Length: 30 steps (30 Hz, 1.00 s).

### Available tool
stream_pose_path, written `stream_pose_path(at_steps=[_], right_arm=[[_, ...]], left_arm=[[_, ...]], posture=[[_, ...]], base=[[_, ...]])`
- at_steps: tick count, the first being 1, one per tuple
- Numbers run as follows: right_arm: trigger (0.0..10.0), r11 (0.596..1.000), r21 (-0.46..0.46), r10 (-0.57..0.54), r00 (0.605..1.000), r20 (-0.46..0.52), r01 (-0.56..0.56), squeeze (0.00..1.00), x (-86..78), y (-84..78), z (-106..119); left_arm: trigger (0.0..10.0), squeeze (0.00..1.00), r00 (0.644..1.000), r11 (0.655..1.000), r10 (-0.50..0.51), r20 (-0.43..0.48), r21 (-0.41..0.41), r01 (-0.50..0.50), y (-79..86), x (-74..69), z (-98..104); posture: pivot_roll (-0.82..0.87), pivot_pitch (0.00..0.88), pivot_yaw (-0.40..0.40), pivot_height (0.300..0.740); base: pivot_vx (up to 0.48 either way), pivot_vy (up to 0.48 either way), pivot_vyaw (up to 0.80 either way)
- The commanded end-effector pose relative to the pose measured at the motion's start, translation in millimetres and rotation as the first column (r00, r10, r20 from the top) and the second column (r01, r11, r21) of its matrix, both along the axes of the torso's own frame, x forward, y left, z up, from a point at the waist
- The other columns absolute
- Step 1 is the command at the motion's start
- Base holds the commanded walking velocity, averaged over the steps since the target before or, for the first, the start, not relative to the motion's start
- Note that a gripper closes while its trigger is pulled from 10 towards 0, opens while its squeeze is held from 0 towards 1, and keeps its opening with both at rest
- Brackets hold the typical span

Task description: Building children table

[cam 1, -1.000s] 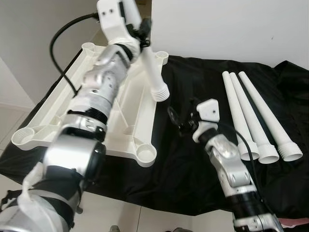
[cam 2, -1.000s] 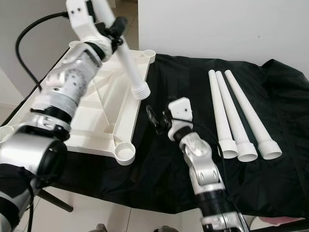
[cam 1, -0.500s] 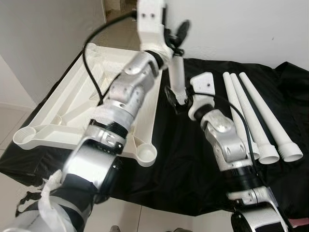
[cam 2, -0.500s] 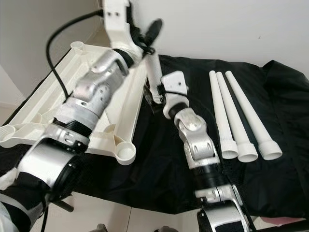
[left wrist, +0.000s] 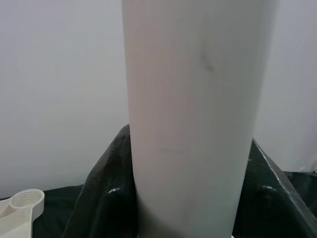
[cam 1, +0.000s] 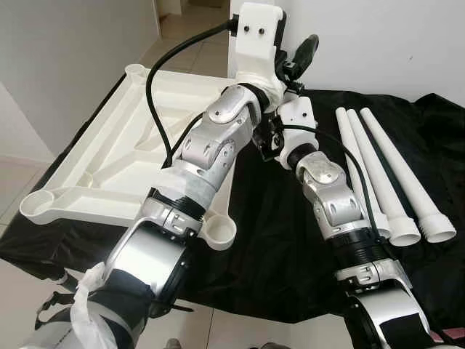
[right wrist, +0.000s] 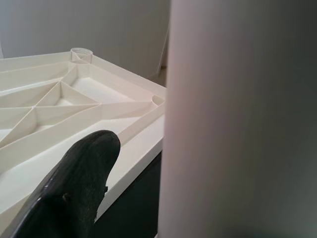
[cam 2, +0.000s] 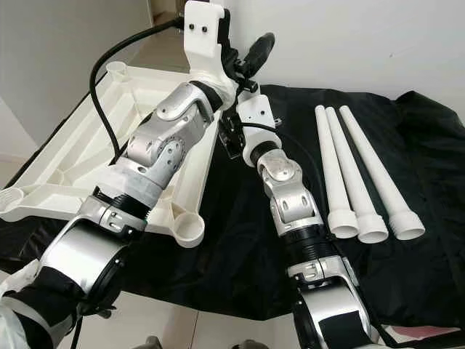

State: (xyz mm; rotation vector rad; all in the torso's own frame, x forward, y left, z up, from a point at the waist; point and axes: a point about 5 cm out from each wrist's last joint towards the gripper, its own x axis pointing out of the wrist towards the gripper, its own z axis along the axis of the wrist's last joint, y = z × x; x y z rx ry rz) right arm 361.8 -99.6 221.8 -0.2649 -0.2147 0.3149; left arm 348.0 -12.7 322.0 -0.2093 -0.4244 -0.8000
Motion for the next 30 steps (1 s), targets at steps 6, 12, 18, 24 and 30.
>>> stream_pose_path(at_steps=[6,12,18,24,30], right_arm=[[0.0,1.0,-0.002,0.01,1.0,0.015,-0.01,0.0,1.2,1.8,2.3],[0.0,1.0,0.021,0.011,1.0,0.005,-0.011,0.0,-0.8,0.0,-0.6],[0.0,0.992,0.126,0.009,1.0,-0.028,-0.006,0.0,-3.0,-2.3,-3.4],[10.0,0.98,0.194,-0.033,0.997,-0.071,0.046,0.0,-2.4,-7.5,-6.9],[10.0,0.968,0.233,-0.072,0.993,-0.093,0.092,0.0,-1.3,-12.8,-9.1]], left_arm=[[10.0,0.0,0.989,0.99,-0.135,0.065,0.056,0.131,-10.1,-11.9,2.5],[10.0,0.0,0.989,0.989,-0.138,0.06,0.068,0.133,-11.1,-11.8,1.7],[10.0,0.0,0.986,0.986,-0.165,0.013,0.035,0.164,-11.0,-11.1,-0.2],[10.0,1.0,0.981,0.981,-0.192,-0.01,-0.025,0.192,-4.7,-9.5,3.3],[10.0,0.0,0.977,0.976,-0.21,0.031,-0.044,0.212,1.3,-12.0,9.2]], posture=[[-0.05,0.0,0.003,0.74],[-0.05,0.0,0.01,0.74],[-0.06,0.0,0.016,0.74],[-0.06,0.0,0.016,0.74],[-0.06,0.0,0.016,0.74]], base=[[0.0,0.0,0.0],[0.0,0.0,0.0],[0.0,0.0,0.0],[0.0,0.0,0.0],[0.0,0.0,0.0]])
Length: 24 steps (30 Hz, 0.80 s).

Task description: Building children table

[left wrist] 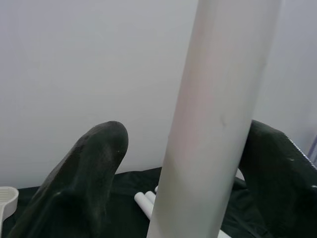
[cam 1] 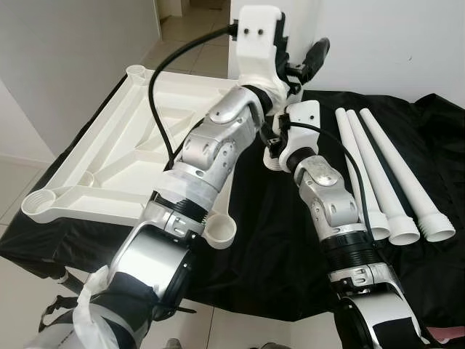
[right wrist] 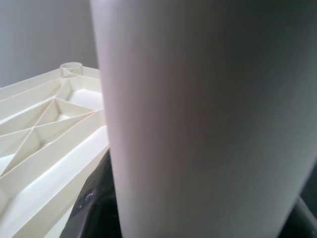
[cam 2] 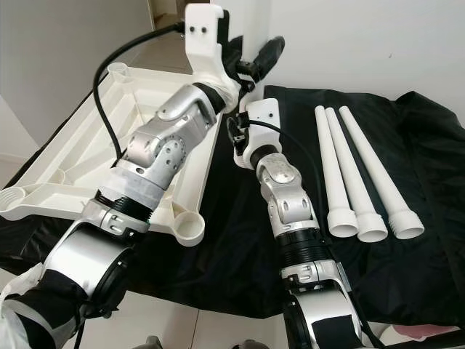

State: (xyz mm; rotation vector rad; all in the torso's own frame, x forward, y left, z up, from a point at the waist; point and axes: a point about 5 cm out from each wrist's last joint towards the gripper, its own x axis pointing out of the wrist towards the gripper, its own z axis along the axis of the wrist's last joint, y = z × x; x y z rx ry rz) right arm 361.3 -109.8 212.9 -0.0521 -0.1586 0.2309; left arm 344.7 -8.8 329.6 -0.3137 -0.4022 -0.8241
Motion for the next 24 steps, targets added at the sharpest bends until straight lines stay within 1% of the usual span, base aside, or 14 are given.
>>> stream_pose_path(at_steps=[1,4,5,7,8,10,11,12,13,15,16,17,20,24], right_arm=[[10.0,0.999,0.041,-0.027,1.0,-0.012,0.028,0.0,-0.5,-4.7,-1.0],[10.0,0.99,0.076,-0.115,0.992,-0.048,0.119,0.0,0.3,-18.8,-7.0],[10.0,0.99,0.076,-0.115,0.992,-0.048,0.119,0.0,0.3,-18.8,-7.0],[10.0,0.98,0.082,-0.174,0.983,-0.058,0.179,0.0,0.4,-28.1,-9.6],[10.0,0.98,0.082,-0.174,0.983,-0.058,0.179,0.0,0.4,-28.1,-9.6],[10.0,0.971,0.096,-0.215,0.975,-0.062,0.22,0.0,0.0,-36.2,-11.0],[10.0,0.971,0.096,-0.215,0.975,-0.062,0.22,0.0,0.0,-36.2,-11.0],[10.0,0.963,0.104,-0.244,0.968,-0.059,0.249,0.0,-1.3,-42.3,-11.4],[10.0,0.963,0.104,-0.244,0.968,-0.059,0.249,0.0,-1.3,-42.3,-11.4],[10.0,0.949,0.123,-0.288,0.956,-0.046,0.292,0.0,-4.5,-51.6,-11.1],[10.0,0.949,0.123,-0.288,0.956,-0.046,0.292,0.0,-4.5,-51.6,-11.1],[10.0,0.943,0.13,-0.303,0.952,-0.039,0.305,0.0,-6.1,-54.4,-10.8],[10.0,0.932,0.114,-0.345,0.939,-0.008,0.344,0.0,-14.6,-63.3,-14.2],[10.0,0.925,0.124,-0.363,0.932,0.001,0.36,0.0,-19.6,-68.6,-16.5]], left_arm=[[10.0,0.0,0.982,0.986,-0.167,0.087,0.023,0.165,-0.6,-9.1,3.0],[10.0,0.0,0.977,0.981,-0.184,0.109,-0.036,0.189,14.1,-10.7,11.1],[10.0,0.0,0.977,0.981,-0.184,0.109,-0.036,0.189,14.1,-10.7,11.1],[10.0,0.0,0.982,0.984,-0.156,0.106,-0.065,0.164,23.2,-7.5,13.0],[10.0,0.0,0.982,0.984,-0.156,0.106,-0.065,0.164,23.2,-7.5,13.0],[10.0,0.0,0.99,0.991,-0.11,0.09,-0.073,0.117,31.9,-1.6,12.0],[10.0,0.0,0.99,0.991,-0.11,0.09,-0.073,0.117,31.9,-1.6,12.0],[10.0,0.0,0.993,0.995,-0.075,0.087,-0.056,0.08,38.3,1.7,9.3],[10.0,0.0,0.993,0.995,-0.075,0.087,-0.056,0.08,38.3,1.7,9.3],[10.0,0.0,0.996,1.0,-0.019,0.089,-0.018,0.021,49.0,6.1,2.7],[10.0,0.0,0.996,1.0,-0.019,0.089,-0.018,0.021,49.0,6.1,2.7],[10.0,0.0,0.996,1.0,0.001,0.092,0.004,-0.002,53.0,7.4,-1.0],[10.0,0.0,0.996,0.997,0.031,0.079,0.069,-0.036,67.7,10.2,-18.3],[10.0,0.0,0.996,0.992,0.051,0.071,0.11,-0.059,75.1,11.4,-28.2]], posture=[[-0.06,0.0,0.015,0.74],[-0.06,0.0,0.015,0.74],[-0.06,0.0,0.015,0.74],[-0.07,0.0,0.017,0.74],[-0.07,0.0,0.017,0.74],[-0.06,0.0,0.016,0.74],[-0.06,0.0,0.016,0.74],[-0.06,0.0,0.016,0.74],[-0.06,0.0,0.016,0.74],[-0.06,0.0,0.016,0.74],[-0.06,0.0,0.016,0.74],[-0.06,0.0,0.016,0.74],[-0.07,0.0,0.015,0.74],[-0.07,0.0,0.014,0.74]], base=[[0.0,0.0,0.0],[0.0,0.0,0.0],[0.0,0.0,0.0],[0.0,0.0,0.0],[0.0,0.0,0.0],[0.0,0.0,0.0],[0.0,0.0,0.0],[0.0,0.0,0.0],[0.0,0.0,0.0],[0.0,0.0,0.0],[0.0,0.0,0.0],[0.0,0.0,0.0],[0.0,0.0,0.0],[0.0,0.0,0.0]])
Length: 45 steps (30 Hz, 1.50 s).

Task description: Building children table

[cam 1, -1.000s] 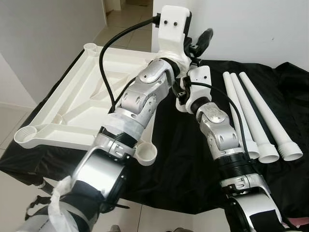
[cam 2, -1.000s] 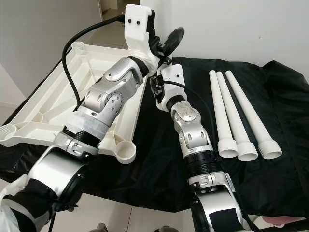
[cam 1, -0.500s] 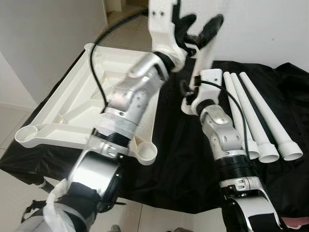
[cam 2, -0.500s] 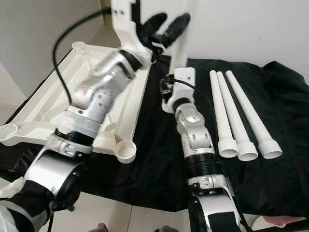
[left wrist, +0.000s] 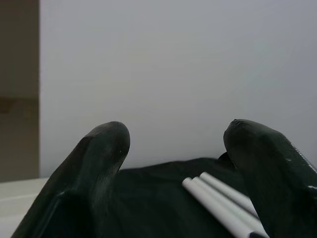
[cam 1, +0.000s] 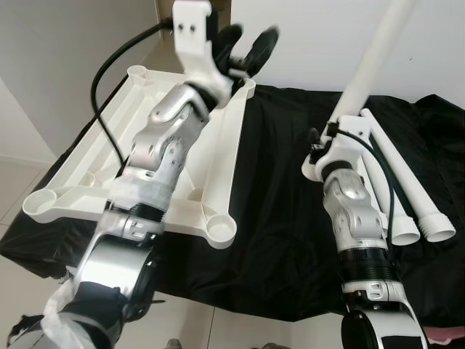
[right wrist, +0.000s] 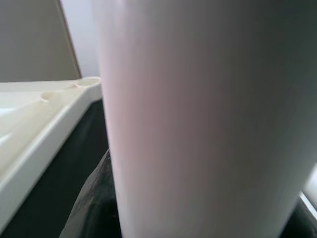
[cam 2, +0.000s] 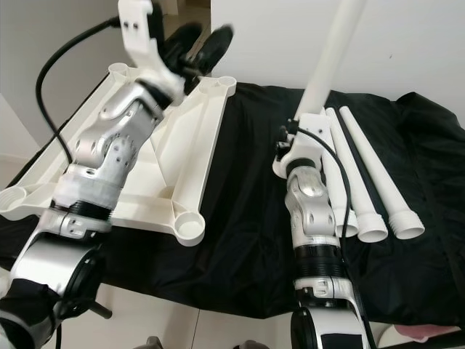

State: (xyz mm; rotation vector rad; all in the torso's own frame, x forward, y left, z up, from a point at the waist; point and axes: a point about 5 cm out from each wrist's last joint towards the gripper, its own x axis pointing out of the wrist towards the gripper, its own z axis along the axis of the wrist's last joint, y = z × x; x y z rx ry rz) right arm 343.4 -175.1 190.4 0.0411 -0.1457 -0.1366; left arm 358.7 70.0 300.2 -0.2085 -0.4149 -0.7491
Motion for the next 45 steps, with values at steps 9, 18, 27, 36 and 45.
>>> stream_pose_path(at_steps=[9,18,27,36,45], right_arm=[[10.0,1.0,0.001,-0.024,0.994,0.109,0.024,0.0,-17.7,-14.3,10.0],[10.0,0.999,-0.03,-0.037,0.995,0.098,0.04,0.0,-23.4,-20.4,6.8],[10.0,0.997,-0.057,-0.047,0.994,0.098,0.053,0.0,-28.1,-27.9,8.0],[10.0,0.996,-0.062,-0.058,0.995,0.084,0.063,0.0,-31.9,-30.1,3.4],[10.0,0.996,-0.066,-0.06,0.995,0.075,0.065,0.0,-33.5,-30.9,1.2]], left_arm=[[10.0,0.0,0.997,0.972,0.081,-0.005,0.221,-0.078,27.1,-0.2,-42.7],[10.0,0.0,0.988,0.884,0.121,-0.1,0.464,-0.061,67.4,-9.6,-107.4],[10.0,0.0,0.981,0.761,0.114,-0.16,0.648,0.017,97.3,-27.6,-148.7],[10.0,0.0,0.977,0.677,0.046,-0.21,0.725,0.124,107.2,-45.2,-170.8],[10.0,0.0,0.969,0.636,-0.001,-0.249,0.747,0.192,108.7,-56.2,-180.9]], posture=[[-0.07,0.0,0.015,0.74],[-0.07,0.0,0.011,0.74],[-0.07,0.0,0.008,0.74],[-0.07,0.0,0.015,0.74],[-0.07,0.0,0.019,0.74]], base=[[0.0,0.0,0.0],[0.0,0.0,0.0],[0.0,0.0,0.0],[0.0,0.0,0.0],[0.0,0.0,0.0]])
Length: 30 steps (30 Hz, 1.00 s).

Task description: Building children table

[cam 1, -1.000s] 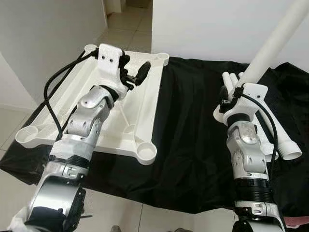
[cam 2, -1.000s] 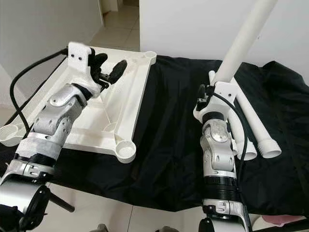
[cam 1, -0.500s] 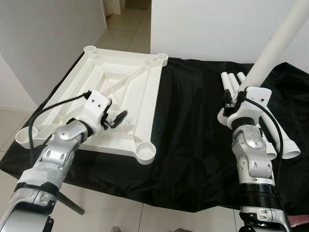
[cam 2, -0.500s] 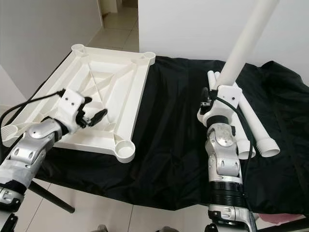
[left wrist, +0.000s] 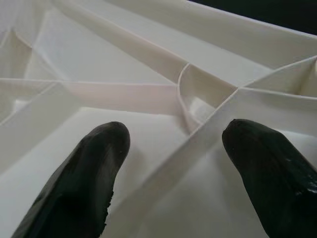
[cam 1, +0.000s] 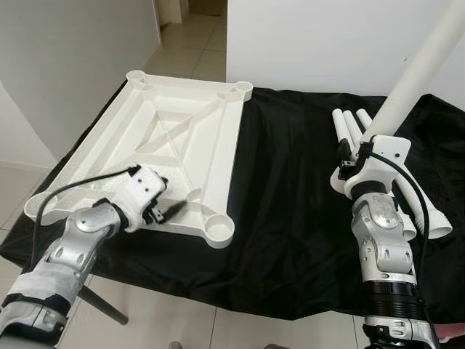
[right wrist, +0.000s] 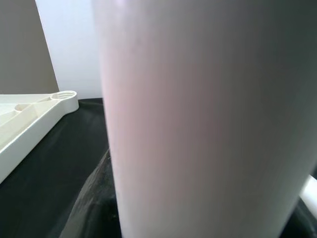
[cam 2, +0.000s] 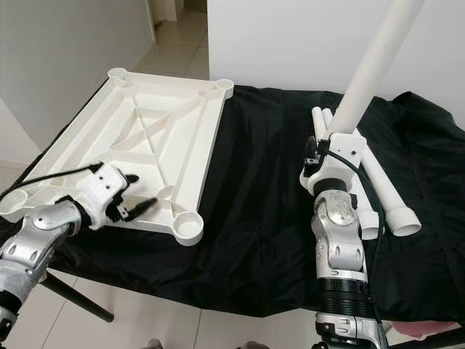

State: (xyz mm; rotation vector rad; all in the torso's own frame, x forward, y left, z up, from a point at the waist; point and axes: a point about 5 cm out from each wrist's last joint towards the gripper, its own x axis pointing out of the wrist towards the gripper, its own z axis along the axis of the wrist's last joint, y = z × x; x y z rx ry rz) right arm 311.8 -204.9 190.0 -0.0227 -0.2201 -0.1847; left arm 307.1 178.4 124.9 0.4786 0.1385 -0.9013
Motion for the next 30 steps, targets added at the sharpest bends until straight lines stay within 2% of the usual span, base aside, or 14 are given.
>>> stream_pose_path(at_steps=[1,3,11,14,20,24,30], right_arm=[[10.0,1.0,-0.004,-0.009,1.0,0.004,0.009,0.0,-1.9,-1.1,1.6],[10.0,1.0,-0.007,-0.009,1.0,-0.004,0.009,0.0,-2.6,-1.4,0.0],[10.0,1.0,-0.012,-0.005,1.0,-0.007,0.005,0.0,-1.8,-1.4,0.3],[10.0,1.0,-0.015,-0.002,1.0,-0.006,0.002,0.0,-1.5,-1.3,0.9],[10.0,1.0,-0.016,0.002,1.0,-0.006,-0.002,0.0,-1.0,-0.3,0.7],[10.0,1.0,-0.016,0.004,1.0,-0.006,-0.004,0.0,-1.8,0.9,1.1],[10.0,1.0,-0.016,0.005,1.0,-0.01,-0.005,0.0,-3.9,0.6,0.2]], left_arm=[[10.0,0.0,0.999,0.999,-0.034,-0.026,0.036,0.035,0.3,-4.6,-5.6],[10.0,0.0,0.995,0.995,-0.079,-0.053,0.054,0.082,0.4,-13.4,-10.1],[10.0,0.0,0.983,0.983,-0.151,-0.1,0.093,0.16,-4.4,-24.8,-21.0],[10.0,0.0,0.977,0.975,-0.189,-0.104,0.102,0.199,-18.8,-29.4,-28.6],[10.0,0.0,0.975,0.974,-0.201,-0.096,0.084,0.21,-34.0,-29.2,-32.4],[10.0,0.0,0.981,0.982,-0.178,-0.079,0.042,0.182,-50.2,-24.2,-33.3],[10.0,0.0,0.988,0.989,-0.146,-0.048,0.01,0.146,-60.6,-16.5,-29.8]], posture=[[-0.07,0.0,0.019,0.74],[-0.07,0.0,0.019,0.74],[-0.06,0.0,0.017,0.74],[-0.06,0.0,0.017,0.74],[-0.07,0.0,0.019,0.74],[-0.08,0.0,0.024,0.74],[-0.08,0.0,0.028,0.74]], base=[[0.0,0.0,0.0],[0.0,0.0,0.0],[0.0,0.0,0.0],[0.0,0.0,0.0],[0.0,0.0,0.0],[0.0,0.0,0.0],[0.0,0.0,0.0]])
